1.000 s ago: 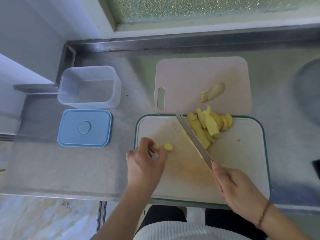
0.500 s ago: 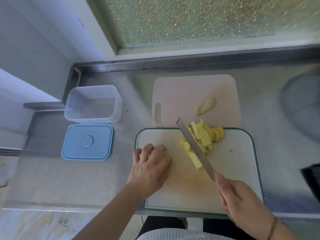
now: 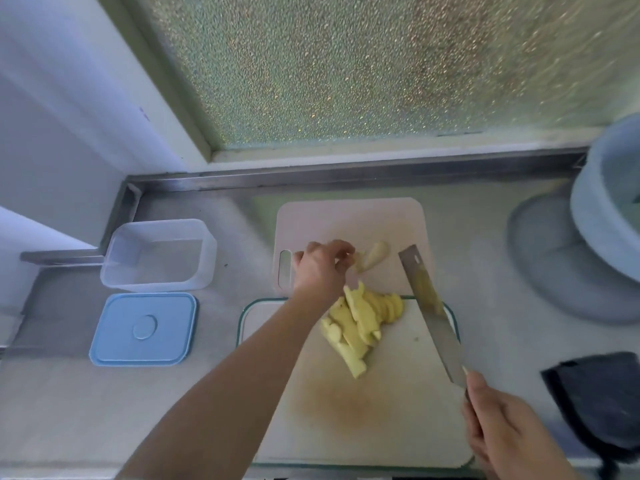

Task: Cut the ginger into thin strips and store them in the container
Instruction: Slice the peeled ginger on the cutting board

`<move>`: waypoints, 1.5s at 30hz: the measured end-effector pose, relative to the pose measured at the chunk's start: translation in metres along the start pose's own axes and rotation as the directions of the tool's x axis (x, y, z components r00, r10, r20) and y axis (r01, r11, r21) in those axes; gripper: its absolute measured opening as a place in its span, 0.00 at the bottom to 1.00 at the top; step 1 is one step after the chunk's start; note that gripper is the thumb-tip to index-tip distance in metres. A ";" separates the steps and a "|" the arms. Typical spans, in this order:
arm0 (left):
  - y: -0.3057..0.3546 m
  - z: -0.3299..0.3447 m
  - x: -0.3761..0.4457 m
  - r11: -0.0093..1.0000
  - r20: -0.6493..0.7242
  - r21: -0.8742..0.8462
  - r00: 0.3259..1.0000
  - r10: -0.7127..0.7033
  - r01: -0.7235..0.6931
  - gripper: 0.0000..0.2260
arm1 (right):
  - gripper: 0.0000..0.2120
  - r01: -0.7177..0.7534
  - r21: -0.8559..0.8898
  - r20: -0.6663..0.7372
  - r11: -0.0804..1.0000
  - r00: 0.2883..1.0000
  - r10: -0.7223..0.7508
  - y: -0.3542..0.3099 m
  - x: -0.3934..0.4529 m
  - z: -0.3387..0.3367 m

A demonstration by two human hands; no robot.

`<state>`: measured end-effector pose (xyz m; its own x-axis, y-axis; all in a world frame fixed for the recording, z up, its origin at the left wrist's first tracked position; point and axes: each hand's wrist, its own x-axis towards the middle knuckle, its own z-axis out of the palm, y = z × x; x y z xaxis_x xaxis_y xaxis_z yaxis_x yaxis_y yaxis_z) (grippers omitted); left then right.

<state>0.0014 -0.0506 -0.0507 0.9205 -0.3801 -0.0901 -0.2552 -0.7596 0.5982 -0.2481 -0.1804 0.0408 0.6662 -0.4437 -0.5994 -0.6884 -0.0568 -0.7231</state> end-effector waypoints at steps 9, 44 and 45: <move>-0.039 -0.008 -0.014 0.980 -0.143 0.114 0.974 0.176 -0.160 0.15 | 0.33 0.132 -0.249 -0.068 0.959 0.986 -0.153 0.030 0.030 -0.028; -0.085 -0.029 -0.190 0.985 -0.111 -0.170 0.994 0.022 -0.041 0.14 | 0.27 0.243 -0.413 0.288 0.878 0.949 -0.128 0.017 -0.011 0.088; -0.092 -0.033 -0.189 0.980 -0.086 -0.175 0.993 0.081 -0.095 0.16 | 0.26 0.221 -0.410 0.288 0.885 0.952 -0.105 0.018 -0.011 0.091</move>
<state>-0.1391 0.1084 -0.0619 0.9188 -0.3938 0.0277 -0.2861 -0.6158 0.7341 -0.2416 -0.0954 0.0028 0.7890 -0.1592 -0.5935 -0.5792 -0.5152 -0.6317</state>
